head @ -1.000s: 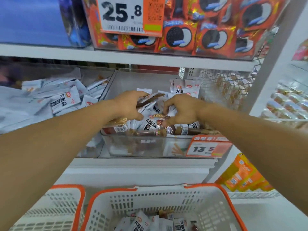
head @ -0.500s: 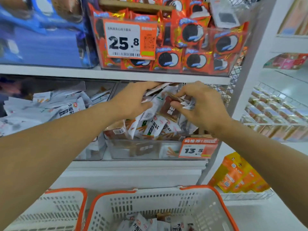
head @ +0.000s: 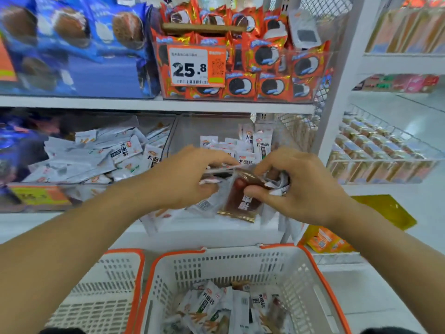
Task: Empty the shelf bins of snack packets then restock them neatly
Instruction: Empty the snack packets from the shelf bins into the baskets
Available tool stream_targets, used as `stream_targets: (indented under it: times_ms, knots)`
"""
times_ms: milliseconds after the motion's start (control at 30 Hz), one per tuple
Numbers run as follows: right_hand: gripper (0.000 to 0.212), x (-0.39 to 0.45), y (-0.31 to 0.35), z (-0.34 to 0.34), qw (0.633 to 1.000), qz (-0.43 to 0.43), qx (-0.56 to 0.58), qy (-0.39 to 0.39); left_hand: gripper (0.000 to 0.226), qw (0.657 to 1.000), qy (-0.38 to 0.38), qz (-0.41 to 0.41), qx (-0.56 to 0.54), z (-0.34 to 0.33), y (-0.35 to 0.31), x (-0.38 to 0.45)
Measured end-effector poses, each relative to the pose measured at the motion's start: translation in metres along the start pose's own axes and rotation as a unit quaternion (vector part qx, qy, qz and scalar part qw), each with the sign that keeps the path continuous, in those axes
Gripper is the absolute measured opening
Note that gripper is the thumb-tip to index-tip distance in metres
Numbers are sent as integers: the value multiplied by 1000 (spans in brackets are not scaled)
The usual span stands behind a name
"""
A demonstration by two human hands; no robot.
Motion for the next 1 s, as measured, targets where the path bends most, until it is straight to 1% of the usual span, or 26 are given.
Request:
stream_targets:
  times_ms: [67, 133, 167, 233, 300, 400, 467, 600, 667, 733, 767, 833, 867, 900, 933, 967, 1000]
  knots:
    - [29, -14, 12, -14, 998, -36, 32, 38, 52, 999, 4, 25, -31, -17, 6, -26]
    - [29, -26, 19, -32, 990, -76, 51, 108, 46, 997, 23, 44, -64, -40, 16, -51]
    - [30, -31, 20, -42, 982, -100, 52, 153, 41, 995, 42, 54, -74, -54, 22, -61]
    - [30, -40, 17, -63, 959, -139, 40, 245, 33, 992, 90, 64, -53, -80, 36, -71]
    - [33, -52, 12, -81, 941, -168, 42, 292, 36, 988, 127, 75, -47, -100, 48, -73]
    - [38, -63, 3, -95, 922, -224, 57, 312, 40, 979, 158, 91, -96, -113, 60, -67]
    - [43, -62, -2, -99, 909, -258, 77, 319, 49, 971, 182, 108, -109, -116, 63, -61]
    - [48, -53, -8, -103, 889, -284, 97, 345, 63, 969, 202, 121, -78, -120, 62, -49]
    - [49, -48, -10, -104, 895, -288, 86, 329, 62, 973, 201, 105, -30, -124, 60, -45]
    - [37, -39, -11, -98, 920, -270, 69, 277, 56, 984, 159, 83, 23, -123, 59, -40]
    - [29, -34, -12, -93, 933, -261, 71, 238, 50, 990, 115, 73, 37, -120, 58, -36]
    - [18, -22, -15, -79, 957, -236, 78, 148, 33, 998, -22, 47, 33, -111, 54, -24]
    - [14, -16, -17, -72, 966, -226, 77, 103, 28, 994, -95, 43, 26, -104, 53, -17]
    - [11, -10, -20, -64, 971, -221, 75, 62, 27, 986, -159, 50, 29, -96, 52, -9]
    - [10, -3, -23, -56, 973, -217, 69, 30, 30, 975, -207, 64, 40, -88, 54, -3]
    - [11, 4, -27, -50, 975, -214, 57, 11, 36, 967, -234, 82, 58, -81, 58, 3]
    - [13, 12, -33, -45, 977, -211, 37, 9, 41, 962, -240, 99, 81, -74, 62, 8]
Point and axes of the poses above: each hand's wrist, its own x-axis towards the middle knuckle, its own z-axis out of the back of the hand, y = z × x, the point moved 1 cm from there along x, towards the middle knuckle, and after that the axes turned 3 degrees about -y, right-handed, at the moved point
